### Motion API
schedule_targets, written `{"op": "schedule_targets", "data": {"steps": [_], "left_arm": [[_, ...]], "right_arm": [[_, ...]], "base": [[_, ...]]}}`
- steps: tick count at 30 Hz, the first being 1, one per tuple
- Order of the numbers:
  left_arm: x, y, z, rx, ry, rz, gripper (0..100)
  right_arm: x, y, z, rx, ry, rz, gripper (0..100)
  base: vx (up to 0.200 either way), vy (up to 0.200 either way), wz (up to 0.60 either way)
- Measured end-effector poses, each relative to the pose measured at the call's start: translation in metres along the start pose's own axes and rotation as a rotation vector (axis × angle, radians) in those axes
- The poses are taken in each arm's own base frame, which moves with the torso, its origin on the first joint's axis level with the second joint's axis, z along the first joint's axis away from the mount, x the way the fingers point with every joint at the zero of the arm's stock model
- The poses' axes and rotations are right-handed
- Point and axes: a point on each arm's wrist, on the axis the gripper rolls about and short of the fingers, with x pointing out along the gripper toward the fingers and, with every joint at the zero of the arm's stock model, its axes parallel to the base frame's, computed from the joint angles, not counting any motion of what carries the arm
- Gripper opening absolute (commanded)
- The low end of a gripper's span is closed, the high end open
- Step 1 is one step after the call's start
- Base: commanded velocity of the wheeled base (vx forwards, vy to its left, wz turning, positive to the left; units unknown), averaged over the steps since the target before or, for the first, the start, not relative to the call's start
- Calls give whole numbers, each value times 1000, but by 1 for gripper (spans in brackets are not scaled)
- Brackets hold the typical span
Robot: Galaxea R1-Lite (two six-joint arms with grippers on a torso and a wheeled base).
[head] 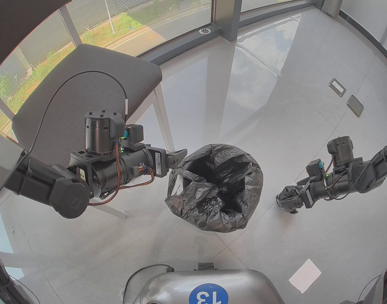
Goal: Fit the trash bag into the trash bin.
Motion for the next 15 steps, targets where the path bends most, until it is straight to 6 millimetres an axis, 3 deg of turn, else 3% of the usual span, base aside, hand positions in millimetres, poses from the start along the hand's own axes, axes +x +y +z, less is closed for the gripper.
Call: {"op": "schedule_targets", "data": {"steps": [7, 15], "left_arm": [[0, 0, 1, 2, -3, 0, 100], [-2, -1, 3, 3, -9, -2, 100]], "right_arm": [[2, -31, -19, -6, 111, -199, 100], [19, -53, -30, 6, 154, -236, 100]], "base": [[0, 0, 0], [0, 0, 0]]}}
